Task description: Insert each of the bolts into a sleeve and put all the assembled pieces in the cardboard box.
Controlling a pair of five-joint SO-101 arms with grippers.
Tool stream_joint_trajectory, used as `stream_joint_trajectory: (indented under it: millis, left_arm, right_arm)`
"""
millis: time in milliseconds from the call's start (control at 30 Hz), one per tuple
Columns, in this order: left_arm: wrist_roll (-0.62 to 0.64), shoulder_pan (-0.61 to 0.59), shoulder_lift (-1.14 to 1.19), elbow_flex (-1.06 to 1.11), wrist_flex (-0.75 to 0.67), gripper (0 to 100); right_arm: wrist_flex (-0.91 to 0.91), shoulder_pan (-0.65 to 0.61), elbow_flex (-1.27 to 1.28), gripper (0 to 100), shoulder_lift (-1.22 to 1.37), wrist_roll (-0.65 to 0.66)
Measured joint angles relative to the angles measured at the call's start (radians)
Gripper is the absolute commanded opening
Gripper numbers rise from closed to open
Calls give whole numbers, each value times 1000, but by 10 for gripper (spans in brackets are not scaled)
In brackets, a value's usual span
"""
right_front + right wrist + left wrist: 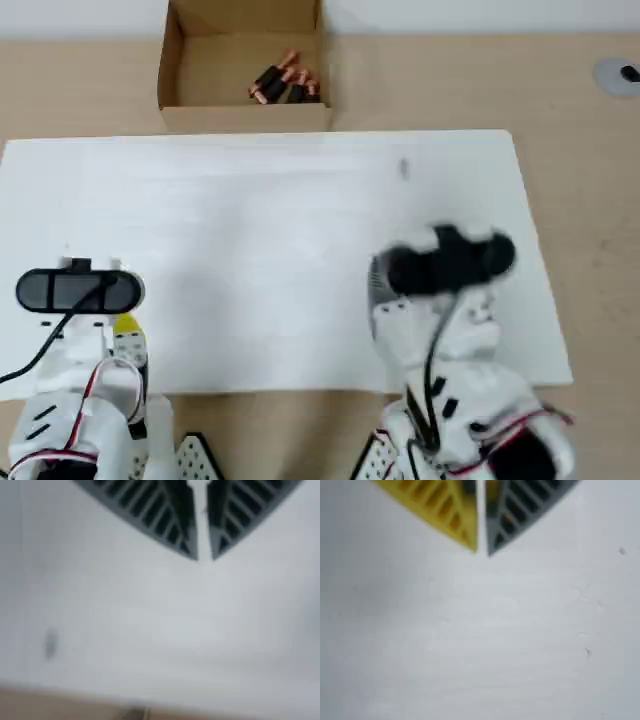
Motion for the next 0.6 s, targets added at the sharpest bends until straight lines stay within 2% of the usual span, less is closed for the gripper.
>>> stream_joint_trajectory:
  millis: [100,267,600]
  left_arm:
    - [0,0,0,0,0,9]
    - [-31,0,0,11,2,9]
    - [-35,0,0,173,-32,10]
  right_arm:
    - [-98,49,183,10,-141,54]
    - [-173,133,354,10,-157,100]
    - [-196,304,577,10,-157,109]
